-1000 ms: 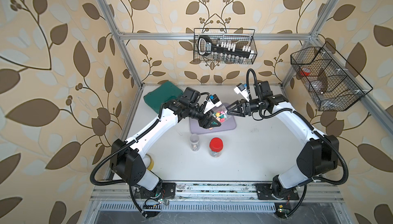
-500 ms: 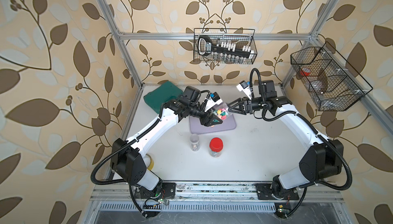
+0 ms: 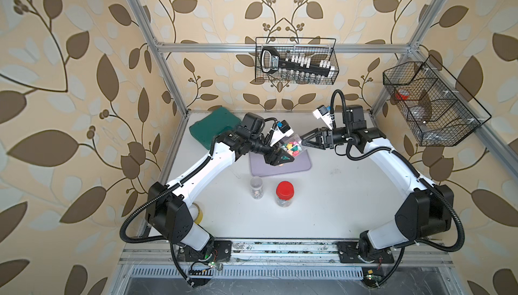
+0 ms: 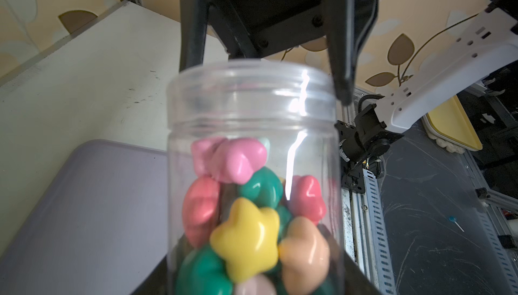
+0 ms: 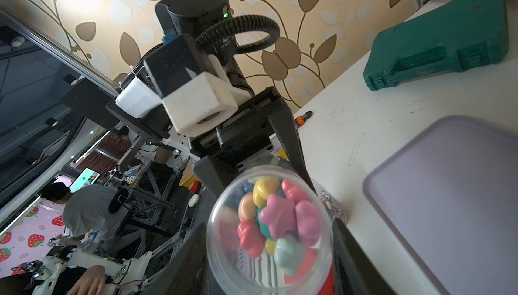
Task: Pour the candies out of the jar
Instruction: Unscrew the lid from the jar.
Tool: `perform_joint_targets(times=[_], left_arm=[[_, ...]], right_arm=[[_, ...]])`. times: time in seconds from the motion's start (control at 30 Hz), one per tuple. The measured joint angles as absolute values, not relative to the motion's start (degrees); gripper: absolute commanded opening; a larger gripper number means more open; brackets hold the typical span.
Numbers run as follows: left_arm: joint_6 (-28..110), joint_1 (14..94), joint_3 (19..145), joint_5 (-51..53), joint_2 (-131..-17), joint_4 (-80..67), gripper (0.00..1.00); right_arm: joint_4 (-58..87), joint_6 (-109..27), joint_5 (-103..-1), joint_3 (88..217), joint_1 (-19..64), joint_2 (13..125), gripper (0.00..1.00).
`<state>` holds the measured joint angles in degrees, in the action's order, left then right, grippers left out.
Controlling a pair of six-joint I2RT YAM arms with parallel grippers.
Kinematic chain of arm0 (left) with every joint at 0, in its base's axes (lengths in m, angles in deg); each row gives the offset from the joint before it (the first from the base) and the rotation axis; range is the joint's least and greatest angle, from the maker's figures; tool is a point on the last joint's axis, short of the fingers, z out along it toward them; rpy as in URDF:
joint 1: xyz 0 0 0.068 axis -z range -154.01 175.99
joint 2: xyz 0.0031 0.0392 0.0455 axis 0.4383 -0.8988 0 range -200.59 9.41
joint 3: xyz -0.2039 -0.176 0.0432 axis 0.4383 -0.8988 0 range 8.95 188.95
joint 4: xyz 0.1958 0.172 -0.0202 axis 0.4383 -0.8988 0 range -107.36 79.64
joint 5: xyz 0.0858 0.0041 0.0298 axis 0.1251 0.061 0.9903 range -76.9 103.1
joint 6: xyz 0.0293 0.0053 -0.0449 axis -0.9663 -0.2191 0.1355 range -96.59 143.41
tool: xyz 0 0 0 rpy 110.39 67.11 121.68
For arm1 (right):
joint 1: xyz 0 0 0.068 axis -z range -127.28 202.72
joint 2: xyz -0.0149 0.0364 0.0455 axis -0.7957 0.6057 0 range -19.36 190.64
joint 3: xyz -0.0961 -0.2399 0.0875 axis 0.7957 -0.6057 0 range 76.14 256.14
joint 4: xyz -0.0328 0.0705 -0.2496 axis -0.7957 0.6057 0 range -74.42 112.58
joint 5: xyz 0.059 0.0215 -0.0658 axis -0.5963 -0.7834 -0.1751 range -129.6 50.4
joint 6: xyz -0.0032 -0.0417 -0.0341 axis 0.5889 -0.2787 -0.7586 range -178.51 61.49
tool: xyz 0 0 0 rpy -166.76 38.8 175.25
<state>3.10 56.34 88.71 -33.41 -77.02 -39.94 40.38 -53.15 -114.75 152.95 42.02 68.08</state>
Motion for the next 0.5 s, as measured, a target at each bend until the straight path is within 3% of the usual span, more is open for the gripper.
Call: perform_joint_targets(times=[0.27, 0.4, 0.5], left_arm=[[3.4, 56.34, 88.71, -33.41, -77.02, -39.92, 0.6], [3.56, 56.34, 88.71, -33.41, -77.02, -39.94, 0.6], [3.64, 56.34, 88.71, -33.36, -77.02, -40.12, 0.6]], right_arm=[[40.2, -51.42, -114.6, 152.95, 42.04, 68.1, 0.38], [40.18, -50.74, -114.62, 152.95, 42.04, 68.15, 0.48], [40.33, -50.5, -114.8, 152.95, 42.04, 68.47, 0.63]])
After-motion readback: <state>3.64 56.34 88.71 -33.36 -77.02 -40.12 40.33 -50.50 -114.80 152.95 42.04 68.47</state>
